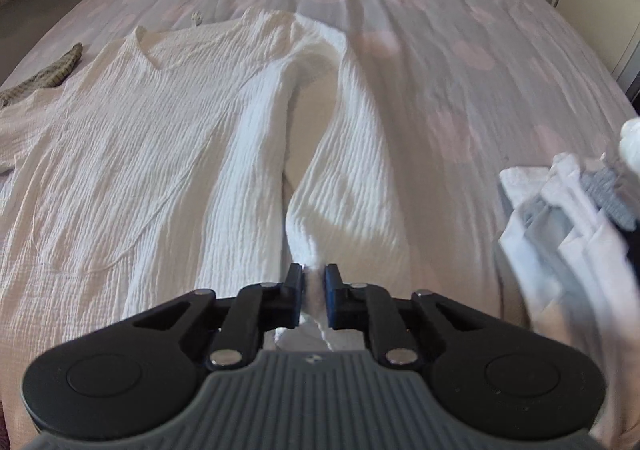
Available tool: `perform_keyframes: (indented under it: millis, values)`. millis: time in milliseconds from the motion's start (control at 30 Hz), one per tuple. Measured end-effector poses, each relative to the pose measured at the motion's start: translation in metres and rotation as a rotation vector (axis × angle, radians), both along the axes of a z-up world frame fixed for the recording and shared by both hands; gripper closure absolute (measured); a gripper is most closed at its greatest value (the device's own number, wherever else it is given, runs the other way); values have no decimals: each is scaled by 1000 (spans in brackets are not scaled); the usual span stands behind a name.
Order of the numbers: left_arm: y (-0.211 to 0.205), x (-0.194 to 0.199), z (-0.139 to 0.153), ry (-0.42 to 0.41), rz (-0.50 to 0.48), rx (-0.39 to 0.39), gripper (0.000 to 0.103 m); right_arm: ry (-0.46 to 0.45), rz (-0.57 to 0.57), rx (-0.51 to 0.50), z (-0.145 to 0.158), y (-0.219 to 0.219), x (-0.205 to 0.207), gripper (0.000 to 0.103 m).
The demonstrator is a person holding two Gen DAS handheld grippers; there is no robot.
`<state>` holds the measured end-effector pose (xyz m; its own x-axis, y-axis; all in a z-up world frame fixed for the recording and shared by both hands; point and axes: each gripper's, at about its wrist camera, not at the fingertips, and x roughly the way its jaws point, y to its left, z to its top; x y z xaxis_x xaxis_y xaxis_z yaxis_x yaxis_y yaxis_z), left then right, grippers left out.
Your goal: Fold clothes
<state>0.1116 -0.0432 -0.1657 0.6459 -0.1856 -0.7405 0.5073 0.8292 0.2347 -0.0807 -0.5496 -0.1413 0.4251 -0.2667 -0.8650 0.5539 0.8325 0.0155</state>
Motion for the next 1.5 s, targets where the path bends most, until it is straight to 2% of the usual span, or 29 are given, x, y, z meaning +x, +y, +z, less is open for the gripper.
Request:
perform_keyframes:
  millis: [233, 400, 567, 700, 833, 1000, 1133, 1200, 1367, 1500]
  values:
    - [0, -1, -3, 0, 15, -10, 52, 10, -82, -196, 75, -74, 12, 93]
    - [-2, -1, -4, -6, 18, -10, 52, 51, -195, -295, 107, -138, 19, 94]
    - [-5, -1, -4, -15, 16, 0, 52, 130, -326, -348, 100, -201, 25, 94]
    - [-6, -1, -4, -15, 15, 7, 52, 195, -408, -369, 79, -239, 32, 95]
    - [-10, 0, -3, -13, 19, 22, 52, 244, -442, -362, 55, -265, 39, 95]
    - [-16, -1, 0, 13, 12, 33, 52, 308, -415, -325, 28, -276, 48, 94]
    - [-17, -4, 7, 60, -9, 21, 52, 320, -367, -341, 26, -270, 52, 85]
    - [-15, -6, 12, 102, -19, -3, 52, 298, -341, -368, 33, -261, 53, 71]
    - [-3, -21, 20, 226, -39, -74, 50, 206, -237, -436, 62, -218, 54, 69]
    - [8, -41, 23, 312, -53, -131, 47, 124, -135, -415, 80, -171, 51, 64]
